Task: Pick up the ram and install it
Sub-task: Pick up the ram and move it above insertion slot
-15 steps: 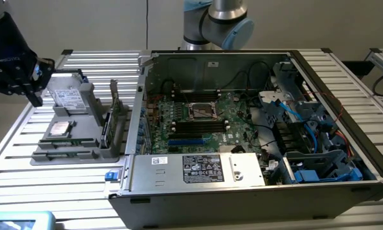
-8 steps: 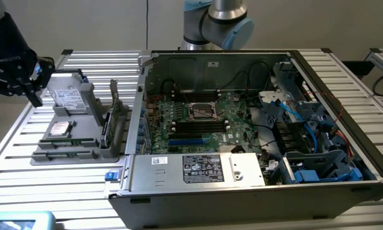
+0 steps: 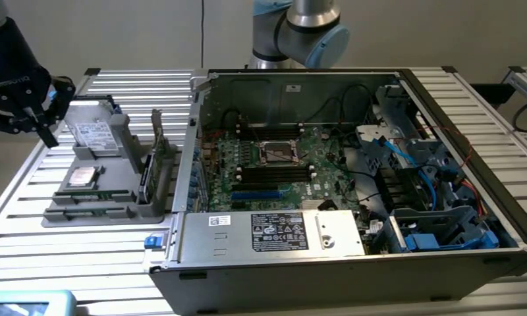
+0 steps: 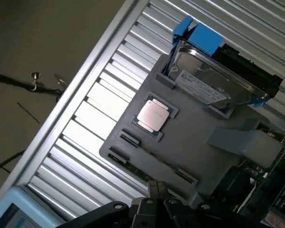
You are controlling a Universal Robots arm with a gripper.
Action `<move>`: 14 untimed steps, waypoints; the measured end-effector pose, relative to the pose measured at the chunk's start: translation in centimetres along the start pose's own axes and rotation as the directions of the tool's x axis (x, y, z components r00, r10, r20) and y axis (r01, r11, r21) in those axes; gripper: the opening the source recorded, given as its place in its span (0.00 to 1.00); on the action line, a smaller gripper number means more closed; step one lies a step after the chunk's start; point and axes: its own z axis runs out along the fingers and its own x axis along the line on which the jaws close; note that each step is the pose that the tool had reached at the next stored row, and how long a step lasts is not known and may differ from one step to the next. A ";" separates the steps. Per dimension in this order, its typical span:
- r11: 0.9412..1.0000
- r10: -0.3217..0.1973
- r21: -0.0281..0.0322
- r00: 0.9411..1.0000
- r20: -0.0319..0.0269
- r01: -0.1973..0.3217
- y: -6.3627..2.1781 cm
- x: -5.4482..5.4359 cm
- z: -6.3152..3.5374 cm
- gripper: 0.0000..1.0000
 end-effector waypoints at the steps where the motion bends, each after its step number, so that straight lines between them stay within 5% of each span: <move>1: 1.000 -0.018 0.000 1.000 -0.001 0.018 0.00 0.0 0.00 0.11; 8: 0.989 -0.145 0.003 0.989 -0.005 0.145 0.00 0.0 0.02 0.11; 14: 0.968 -0.252 0.004 0.968 -0.008 0.252 0.00 0.0 0.03 0.11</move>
